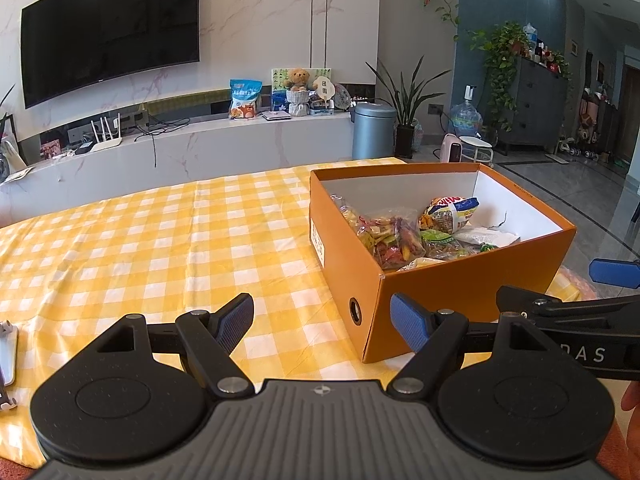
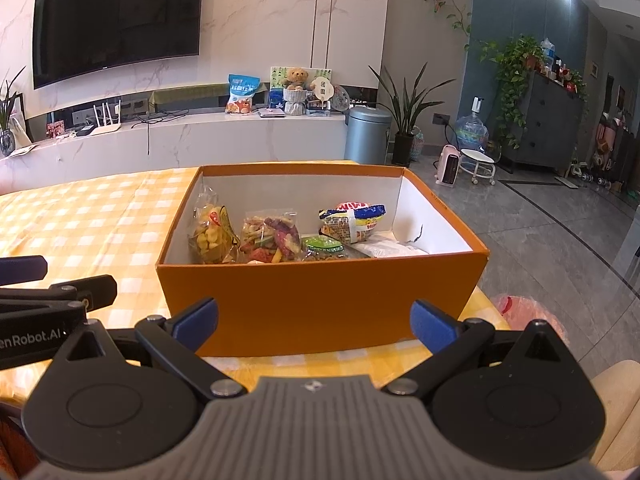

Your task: Organize snacks

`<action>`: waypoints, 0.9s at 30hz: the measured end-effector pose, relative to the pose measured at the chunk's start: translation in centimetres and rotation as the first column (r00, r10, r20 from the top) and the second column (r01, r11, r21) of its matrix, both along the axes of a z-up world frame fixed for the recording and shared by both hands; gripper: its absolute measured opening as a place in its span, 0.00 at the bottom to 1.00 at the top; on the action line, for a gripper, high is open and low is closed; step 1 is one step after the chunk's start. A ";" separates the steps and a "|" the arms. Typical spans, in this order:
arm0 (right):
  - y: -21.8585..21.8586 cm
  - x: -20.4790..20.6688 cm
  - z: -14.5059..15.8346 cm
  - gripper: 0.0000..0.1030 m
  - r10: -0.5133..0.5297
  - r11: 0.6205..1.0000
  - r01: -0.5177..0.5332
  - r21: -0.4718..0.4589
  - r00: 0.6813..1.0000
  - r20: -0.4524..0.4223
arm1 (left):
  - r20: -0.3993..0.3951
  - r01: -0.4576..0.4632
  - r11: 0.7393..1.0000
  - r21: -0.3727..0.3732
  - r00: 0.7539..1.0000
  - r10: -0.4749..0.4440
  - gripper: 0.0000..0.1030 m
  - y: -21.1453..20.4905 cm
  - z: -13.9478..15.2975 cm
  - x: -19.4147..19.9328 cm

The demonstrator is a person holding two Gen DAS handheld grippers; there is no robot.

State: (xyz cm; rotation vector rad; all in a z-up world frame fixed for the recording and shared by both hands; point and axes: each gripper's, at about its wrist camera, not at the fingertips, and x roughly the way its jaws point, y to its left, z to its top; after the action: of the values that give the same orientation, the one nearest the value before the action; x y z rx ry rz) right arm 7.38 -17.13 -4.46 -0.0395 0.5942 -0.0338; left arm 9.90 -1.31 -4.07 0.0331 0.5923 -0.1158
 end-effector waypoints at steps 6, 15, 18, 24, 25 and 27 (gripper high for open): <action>0.0 0.0 -0.1 0.97 0.000 1.000 0.000 0.000 1.000 -0.002 | -0.001 0.000 1.000 -0.002 1.000 0.000 0.89 0.0 0.0 0.0; 0.0 0.0 -0.1 0.97 0.000 1.000 0.000 0.000 1.000 -0.003 | -0.004 -0.003 1.000 -0.004 1.000 0.003 0.89 0.1 0.1 -0.1; 0.0 0.0 0.0 0.97 0.000 1.000 0.000 -0.001 1.000 -0.003 | -0.003 -0.003 1.000 -0.002 1.000 0.003 0.89 0.1 0.2 -0.1; 0.0 0.0 -0.1 0.97 0.000 1.000 0.000 -0.001 1.000 -0.004 | 0.001 -0.002 1.000 0.001 1.000 0.002 0.89 0.1 0.3 -0.1; 0.0 0.0 -0.1 0.97 0.000 1.000 0.000 -0.001 1.000 -0.004 | 0.003 -0.001 1.000 0.001 1.000 0.001 0.89 0.1 0.3 -0.1; 0.0 0.0 -0.1 0.97 0.000 1.000 0.000 -0.001 1.000 -0.004 | 0.005 -0.001 1.000 0.003 1.000 0.001 0.89 0.1 0.4 -0.1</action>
State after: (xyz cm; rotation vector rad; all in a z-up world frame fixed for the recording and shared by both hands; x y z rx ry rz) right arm 7.40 -17.10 -4.56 -0.0404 0.5982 -0.0342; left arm 9.82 -1.17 -3.68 0.0364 0.5878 -0.1136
